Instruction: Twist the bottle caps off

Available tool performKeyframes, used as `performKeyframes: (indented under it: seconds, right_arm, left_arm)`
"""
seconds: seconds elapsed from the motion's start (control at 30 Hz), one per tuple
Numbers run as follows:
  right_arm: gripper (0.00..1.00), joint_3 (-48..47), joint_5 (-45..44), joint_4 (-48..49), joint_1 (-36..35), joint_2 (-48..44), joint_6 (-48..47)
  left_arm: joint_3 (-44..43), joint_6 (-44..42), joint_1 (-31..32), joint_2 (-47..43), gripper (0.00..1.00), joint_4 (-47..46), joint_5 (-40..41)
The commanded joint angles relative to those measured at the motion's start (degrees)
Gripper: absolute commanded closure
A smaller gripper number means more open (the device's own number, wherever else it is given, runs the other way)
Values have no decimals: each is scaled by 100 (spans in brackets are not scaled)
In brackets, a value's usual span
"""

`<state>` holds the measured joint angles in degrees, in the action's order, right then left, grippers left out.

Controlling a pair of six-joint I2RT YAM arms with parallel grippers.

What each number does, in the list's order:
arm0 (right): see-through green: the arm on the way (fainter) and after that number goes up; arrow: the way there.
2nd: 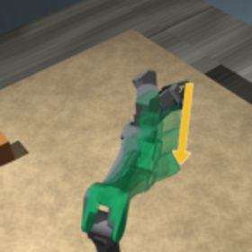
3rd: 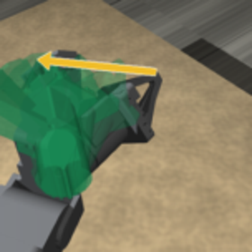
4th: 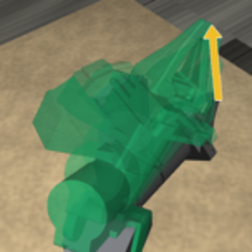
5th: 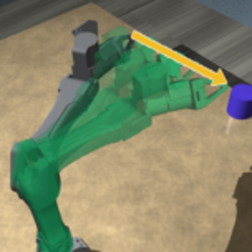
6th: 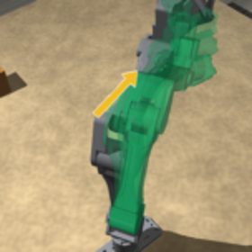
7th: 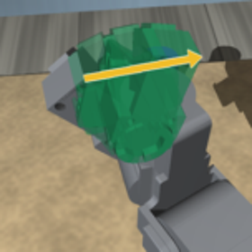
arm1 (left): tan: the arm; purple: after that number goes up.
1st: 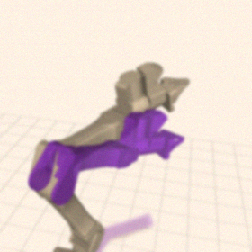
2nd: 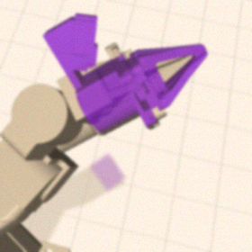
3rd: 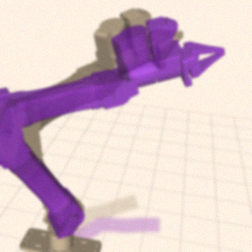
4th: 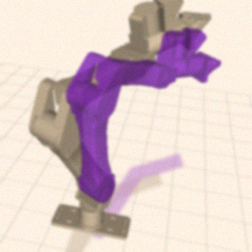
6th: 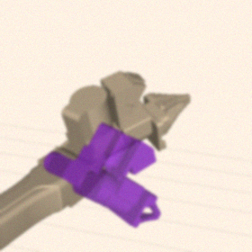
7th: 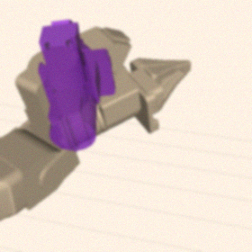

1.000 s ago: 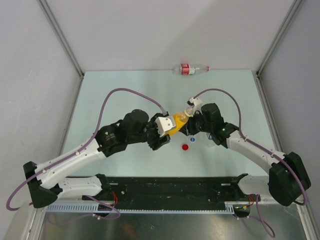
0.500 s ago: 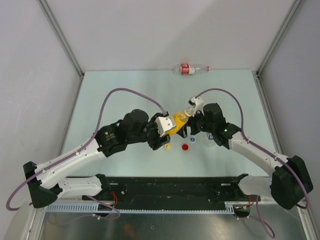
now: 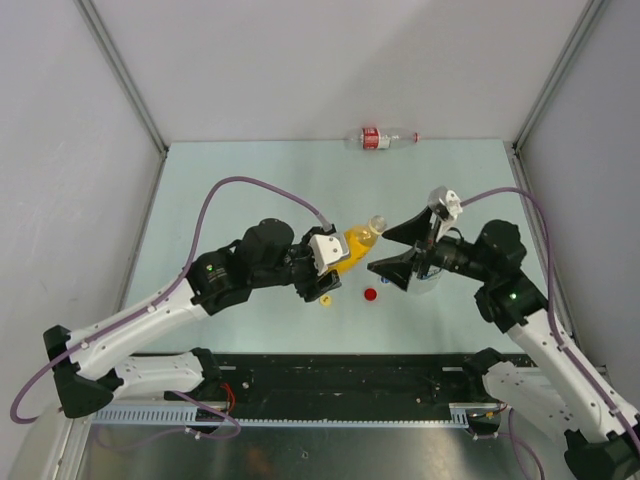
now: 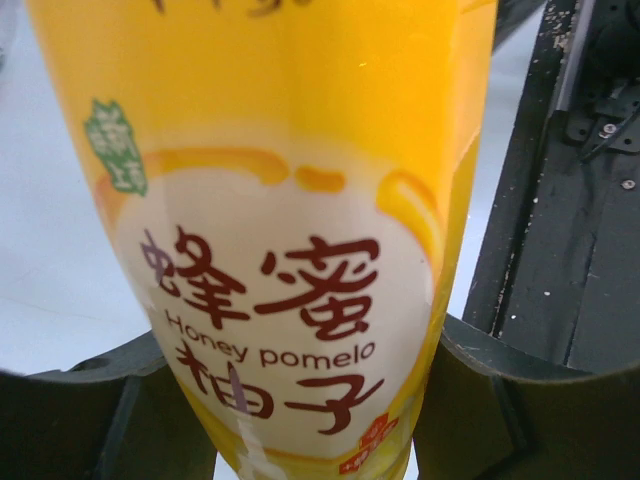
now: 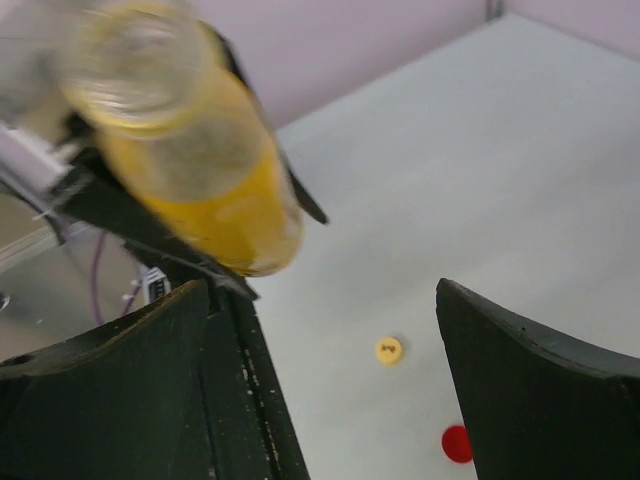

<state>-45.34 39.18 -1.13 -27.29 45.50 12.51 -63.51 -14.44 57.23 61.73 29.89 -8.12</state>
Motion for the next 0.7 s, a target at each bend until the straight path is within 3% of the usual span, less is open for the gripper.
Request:
performKeyframes:
  seconds: [0.0, 0.3, 0.67]
  right_arm:
    - [1, -45, 859, 709, 105, -379, 340]
    - [1, -45, 1154, 2292, 186, -274, 1504]
    - [8, -45, 1144, 3484, 19, 9, 2333]
  left_arm:
    - [-22, -43, -15, -198, 100, -256, -488]
    - [25, -233, -19, -298, 98, -253, -1341]
    - [18, -265, -18, -164, 97, -249, -1587]
